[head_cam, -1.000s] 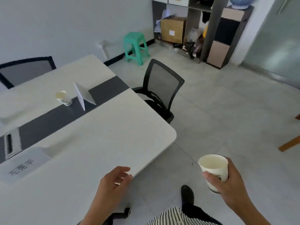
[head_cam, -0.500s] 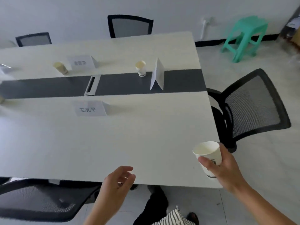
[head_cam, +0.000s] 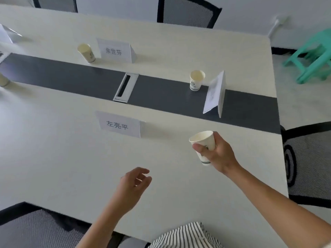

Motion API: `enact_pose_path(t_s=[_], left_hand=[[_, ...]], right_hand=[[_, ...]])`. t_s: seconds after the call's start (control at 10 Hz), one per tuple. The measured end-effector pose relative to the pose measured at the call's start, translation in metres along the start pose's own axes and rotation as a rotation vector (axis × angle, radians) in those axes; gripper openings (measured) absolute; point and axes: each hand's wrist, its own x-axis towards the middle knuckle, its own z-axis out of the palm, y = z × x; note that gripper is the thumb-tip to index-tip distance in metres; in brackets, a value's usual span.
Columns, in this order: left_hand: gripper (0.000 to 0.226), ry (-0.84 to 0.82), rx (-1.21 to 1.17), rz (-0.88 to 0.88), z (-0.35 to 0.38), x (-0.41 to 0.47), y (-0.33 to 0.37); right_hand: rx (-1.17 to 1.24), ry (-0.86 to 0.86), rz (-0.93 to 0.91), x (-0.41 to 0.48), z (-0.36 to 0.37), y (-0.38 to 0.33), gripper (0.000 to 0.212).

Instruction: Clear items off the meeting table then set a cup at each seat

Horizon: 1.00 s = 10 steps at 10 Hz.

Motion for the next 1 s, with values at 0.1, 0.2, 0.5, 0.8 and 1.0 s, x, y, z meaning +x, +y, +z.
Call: enact_pose_path(t_s=[0.1,0.2,0.5,0.8,1.0], left_hand=[[0.013,-0.017,0.009,-0.054,-0.007,0.020,-0.015],[0.012,-0.066,0.044,-0.131,-0.006,0.029,-0.034],[0.011,-0.207,0.111,-0.368,-0.007,0.011,-0.083],[0.010,-0.203,0.095,-0.463,0.001,0.009,-0.097],[0.009,-0.157,0.067,-0.450,0.003,0.007,-0.094]], right_hand=[[-0.009,-0.022,0.000,0.054,0.024,-0.021,0.067],[-0.016,-0.021,-0.026,0.105,0.048,-0.033,0.070],[-0.108,0.049,-0.047,0.195,0.112,-0.014,0.074],[-0.159,0.054,-0.058,0.202,0.120,0.003,0.075],[-0.149,0.029,-0.053,0.186,0.100,0.003,0.085]])
